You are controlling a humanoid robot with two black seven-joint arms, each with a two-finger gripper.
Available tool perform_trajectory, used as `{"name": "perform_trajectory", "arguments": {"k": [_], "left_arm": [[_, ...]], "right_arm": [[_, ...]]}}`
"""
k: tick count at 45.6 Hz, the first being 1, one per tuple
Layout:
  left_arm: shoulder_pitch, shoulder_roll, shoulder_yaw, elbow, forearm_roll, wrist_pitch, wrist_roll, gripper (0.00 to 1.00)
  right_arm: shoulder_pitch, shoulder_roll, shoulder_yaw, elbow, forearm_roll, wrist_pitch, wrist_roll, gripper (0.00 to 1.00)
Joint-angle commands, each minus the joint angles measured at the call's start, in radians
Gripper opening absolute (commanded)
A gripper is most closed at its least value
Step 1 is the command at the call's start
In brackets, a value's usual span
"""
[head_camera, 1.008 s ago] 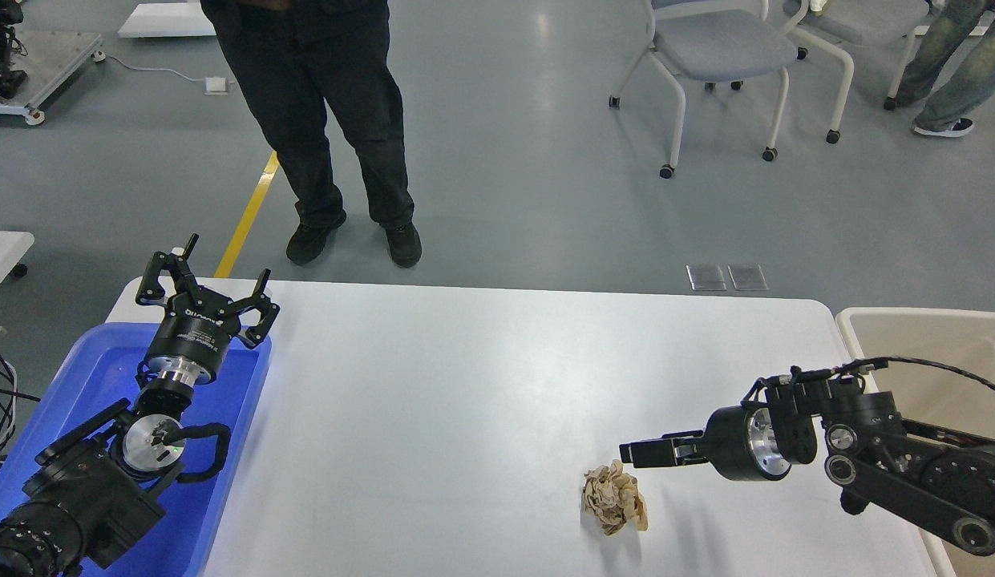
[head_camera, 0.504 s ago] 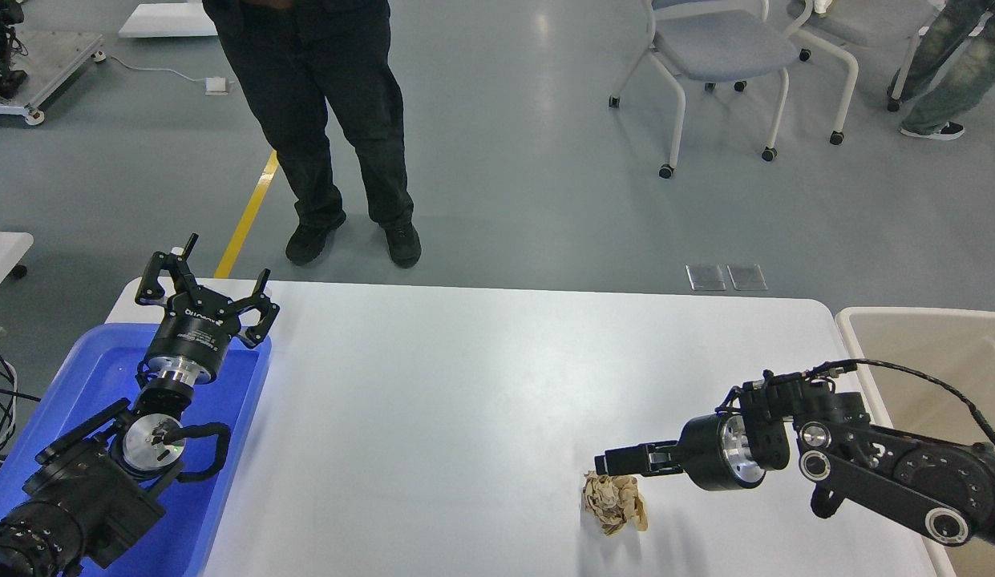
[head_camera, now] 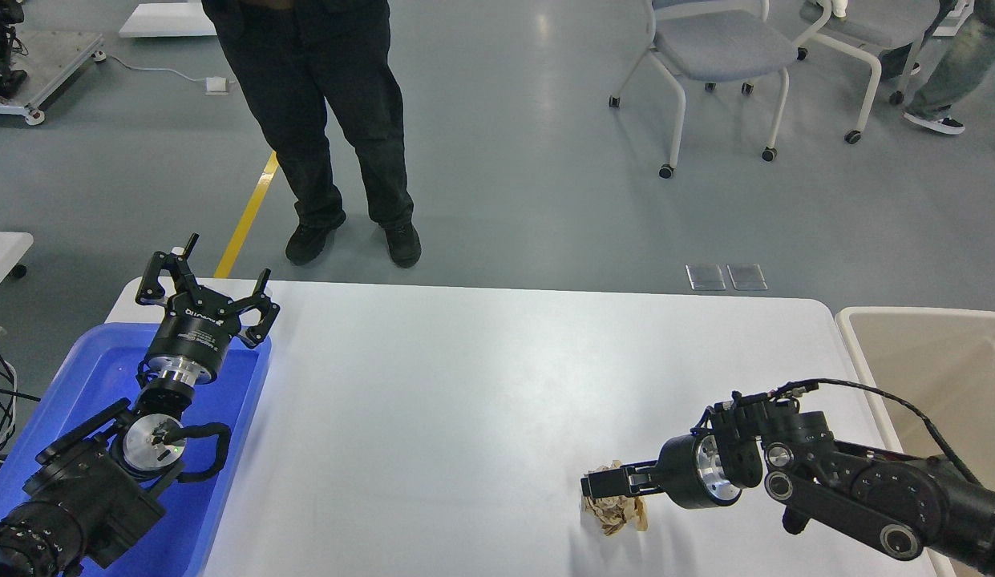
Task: Tidy desktop
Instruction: 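Close the right gripper around the crumpled paper ball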
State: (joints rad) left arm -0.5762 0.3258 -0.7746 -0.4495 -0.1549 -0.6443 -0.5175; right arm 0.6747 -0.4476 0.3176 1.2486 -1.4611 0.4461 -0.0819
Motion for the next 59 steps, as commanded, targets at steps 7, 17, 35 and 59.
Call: {"name": "perform_trajectory", "arguments": {"k": [7,17,35,59], "left_arm": [[0.001,0.001,0.000,0.000,0.000,0.000,0.000,1.00],[0.001,0.001,0.000,0.000,0.000,0.000,-0.001,1.00],[0.001,0.001,0.000,0.000,0.000,0.000,-0.001,1.00],[0.001,0.001,0.000,0.000,0.000,0.000,-0.001,1.00]], "right_arm": [[-0.021,0.039,0.000,-0.043,-0.015,-0.023,0.011,1.00],[-0.026,0.061,0.003,-0.084,-0.015,-0.029,0.042,1.00],[-0.038,0.075,-0.003,-0.110,-0.015,-0.069,0.073,0.66],[-0.037,0.055,0.000,-0.089,-0.013,-0.061,0.080,0.00]]}}
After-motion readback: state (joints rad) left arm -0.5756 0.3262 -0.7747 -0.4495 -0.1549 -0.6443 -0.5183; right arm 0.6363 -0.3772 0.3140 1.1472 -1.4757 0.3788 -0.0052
